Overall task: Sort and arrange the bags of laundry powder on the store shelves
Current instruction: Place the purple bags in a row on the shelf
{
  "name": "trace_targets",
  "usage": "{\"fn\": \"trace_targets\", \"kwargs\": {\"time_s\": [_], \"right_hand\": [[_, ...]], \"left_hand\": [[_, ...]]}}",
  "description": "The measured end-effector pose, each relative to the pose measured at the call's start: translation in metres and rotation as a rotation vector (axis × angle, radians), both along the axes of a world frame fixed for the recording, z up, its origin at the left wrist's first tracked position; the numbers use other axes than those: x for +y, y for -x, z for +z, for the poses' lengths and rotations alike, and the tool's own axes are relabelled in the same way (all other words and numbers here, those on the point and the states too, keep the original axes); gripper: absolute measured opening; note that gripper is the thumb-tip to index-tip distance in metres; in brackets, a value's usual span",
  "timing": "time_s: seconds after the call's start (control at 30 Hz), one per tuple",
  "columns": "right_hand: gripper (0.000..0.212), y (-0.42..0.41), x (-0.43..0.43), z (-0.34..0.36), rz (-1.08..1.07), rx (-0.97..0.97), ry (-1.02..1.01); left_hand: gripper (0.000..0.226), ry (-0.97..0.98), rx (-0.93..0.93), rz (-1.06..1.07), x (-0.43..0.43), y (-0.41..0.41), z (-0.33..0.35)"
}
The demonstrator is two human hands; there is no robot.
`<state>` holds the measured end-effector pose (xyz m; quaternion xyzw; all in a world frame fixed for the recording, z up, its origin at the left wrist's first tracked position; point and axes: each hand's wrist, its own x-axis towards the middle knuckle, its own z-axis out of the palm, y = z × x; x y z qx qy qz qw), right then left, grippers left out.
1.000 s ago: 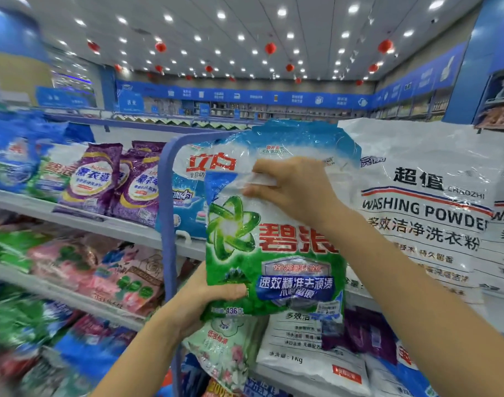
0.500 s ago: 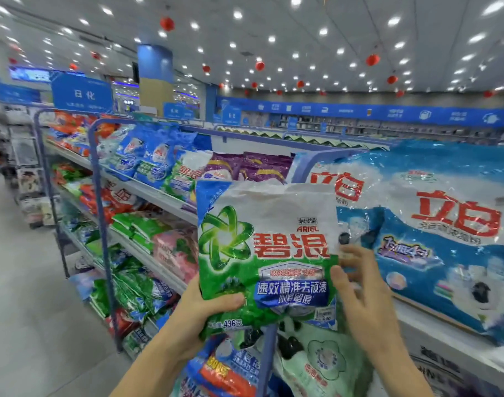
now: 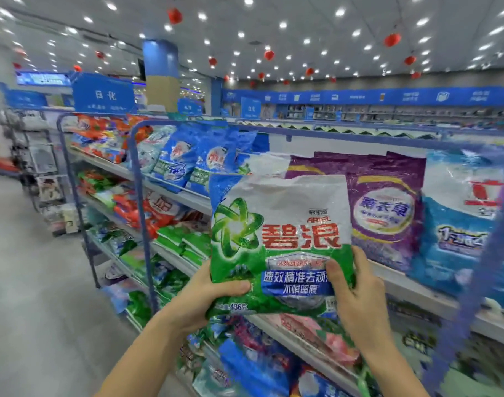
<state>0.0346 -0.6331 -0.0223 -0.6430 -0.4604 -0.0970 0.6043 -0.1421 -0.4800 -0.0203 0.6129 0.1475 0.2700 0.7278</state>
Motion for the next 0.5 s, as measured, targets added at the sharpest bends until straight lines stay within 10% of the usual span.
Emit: {"fn": "trace_targets", "kwargs": {"time_s": [0.5], "right_hand": [[0.039,-0.043,0.184,0.011,0.347,0.677,-0.035]], "left_hand": [[0.043,-0.060,-0.050,-0.057,0.202,-0.048,0.006]]}}
